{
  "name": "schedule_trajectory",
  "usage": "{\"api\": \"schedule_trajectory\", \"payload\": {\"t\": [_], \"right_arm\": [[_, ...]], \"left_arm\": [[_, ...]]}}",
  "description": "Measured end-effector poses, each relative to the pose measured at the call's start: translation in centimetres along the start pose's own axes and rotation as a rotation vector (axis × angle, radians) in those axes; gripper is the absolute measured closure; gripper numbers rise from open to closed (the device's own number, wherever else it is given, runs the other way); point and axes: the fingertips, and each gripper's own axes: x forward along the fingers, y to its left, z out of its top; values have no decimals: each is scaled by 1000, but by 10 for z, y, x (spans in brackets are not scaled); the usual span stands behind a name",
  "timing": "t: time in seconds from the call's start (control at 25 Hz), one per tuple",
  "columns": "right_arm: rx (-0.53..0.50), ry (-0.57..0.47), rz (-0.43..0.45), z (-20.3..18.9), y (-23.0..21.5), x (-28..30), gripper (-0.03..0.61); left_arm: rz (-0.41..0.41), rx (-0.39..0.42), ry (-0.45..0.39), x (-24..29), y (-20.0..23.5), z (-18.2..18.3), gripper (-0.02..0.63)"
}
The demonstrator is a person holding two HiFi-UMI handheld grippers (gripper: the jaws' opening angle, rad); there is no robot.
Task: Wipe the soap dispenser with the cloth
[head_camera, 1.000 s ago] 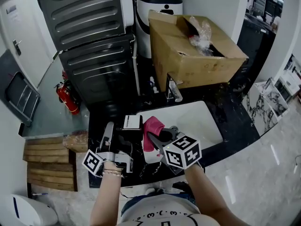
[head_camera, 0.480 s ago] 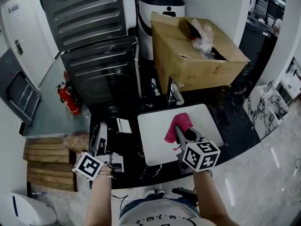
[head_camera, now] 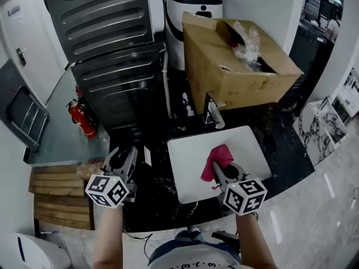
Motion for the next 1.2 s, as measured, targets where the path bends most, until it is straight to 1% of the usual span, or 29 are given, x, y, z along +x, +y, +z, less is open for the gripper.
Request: {"api": "schedule_trajectory", "payload": {"t": [0.08, 0.16, 0.28, 0.4, 0.52, 0.64, 0.76, 1.0, 1.04, 1.08, 1.12, 1.2], "right_arm": [[-4, 16, 11, -7, 2, 0, 529], [8, 32, 9, -15, 1, 1, 529], [25, 64, -9, -29, -3, 5, 529], [37, 94, -24, -40, -6, 10, 529], [47, 116, -32, -47, -6, 16, 529], [57, 132, -39, -53, -5, 21, 529], [63, 152, -49, -62, -7, 24, 529], [78, 169, -69, -69, -7, 25, 529], [77, 164, -70, -67, -7, 25, 529], [76, 158, -71, -64, -7, 25, 529], [74, 149, -72, -61, -7, 25, 529], [67, 131, -75, -54, -7, 23, 529]], "left_arm": [[-70, 31, 40, 17, 11, -4, 508], [-99, 61, 78, 35, 27, -8, 508], [-85, 85, 129, 66, 50, -19, 508], [-55, 73, 165, 92, 70, -37, 508], [-52, 67, 193, 113, 82, -55, 508], [-68, 76, 219, 127, 86, -70, 508], [-86, 100, 223, 136, 83, -76, 506], [-70, 119, 218, 141, 82, -79, 495], [-73, 124, 229, 141, 80, -80, 463], [-74, 130, 240, 140, 79, -81, 376], [-68, 134, 247, 138, 78, -82, 345], [-45, 137, 244, 129, 79, -79, 311]]}}
